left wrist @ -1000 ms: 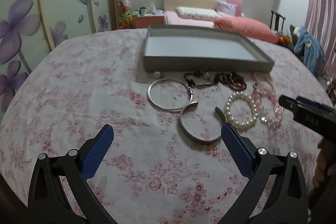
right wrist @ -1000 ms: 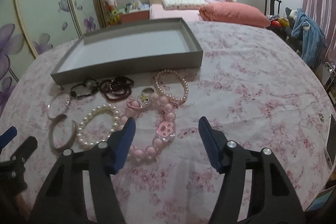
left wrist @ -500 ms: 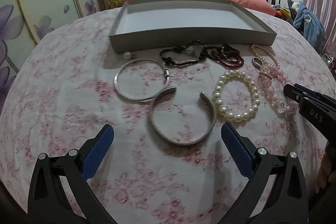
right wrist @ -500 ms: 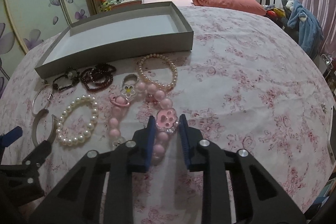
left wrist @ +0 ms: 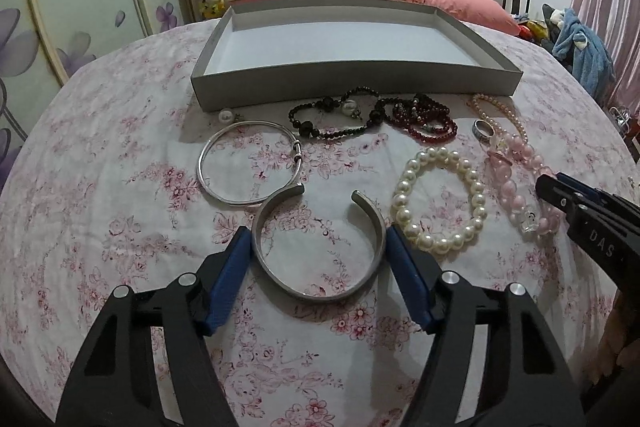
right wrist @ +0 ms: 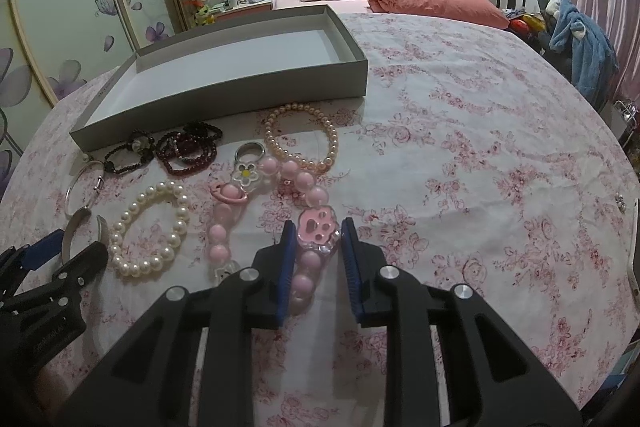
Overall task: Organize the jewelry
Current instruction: 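Release the cuff into the gray tray with the left tool while the right tool drops the pink bracelet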
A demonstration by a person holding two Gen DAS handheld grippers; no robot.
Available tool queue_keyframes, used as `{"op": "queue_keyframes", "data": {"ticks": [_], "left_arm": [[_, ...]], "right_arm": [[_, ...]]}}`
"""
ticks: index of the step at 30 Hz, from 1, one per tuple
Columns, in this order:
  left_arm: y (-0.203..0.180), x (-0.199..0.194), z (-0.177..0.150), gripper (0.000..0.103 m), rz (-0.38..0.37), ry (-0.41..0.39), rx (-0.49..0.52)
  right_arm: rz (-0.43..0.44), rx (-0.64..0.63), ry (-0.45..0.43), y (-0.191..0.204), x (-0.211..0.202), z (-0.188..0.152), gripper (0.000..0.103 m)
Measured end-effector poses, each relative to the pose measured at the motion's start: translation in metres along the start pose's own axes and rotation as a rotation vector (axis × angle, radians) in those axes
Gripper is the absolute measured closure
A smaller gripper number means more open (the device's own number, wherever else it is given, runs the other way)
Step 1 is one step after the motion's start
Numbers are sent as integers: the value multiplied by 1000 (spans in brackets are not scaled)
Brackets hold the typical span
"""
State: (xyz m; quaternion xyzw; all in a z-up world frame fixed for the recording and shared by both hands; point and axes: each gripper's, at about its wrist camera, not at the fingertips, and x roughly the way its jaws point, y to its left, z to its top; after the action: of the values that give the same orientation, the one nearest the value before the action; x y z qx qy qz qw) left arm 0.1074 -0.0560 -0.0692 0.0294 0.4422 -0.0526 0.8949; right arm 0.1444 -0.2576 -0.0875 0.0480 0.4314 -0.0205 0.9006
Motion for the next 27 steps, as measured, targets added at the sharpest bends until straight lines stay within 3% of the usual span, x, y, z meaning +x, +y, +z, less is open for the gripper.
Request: {"op": "queue_keyframes", "data": {"ticks": [13,27], "left_arm": [[15,-5,-4,35,-23,-3,-38],[30,-17,-6,35,-19,-55,-90]], "right_arm": [[50,47,-16,-8,-3,0,80],[214,40,-191,9,-46,3,80]]}}
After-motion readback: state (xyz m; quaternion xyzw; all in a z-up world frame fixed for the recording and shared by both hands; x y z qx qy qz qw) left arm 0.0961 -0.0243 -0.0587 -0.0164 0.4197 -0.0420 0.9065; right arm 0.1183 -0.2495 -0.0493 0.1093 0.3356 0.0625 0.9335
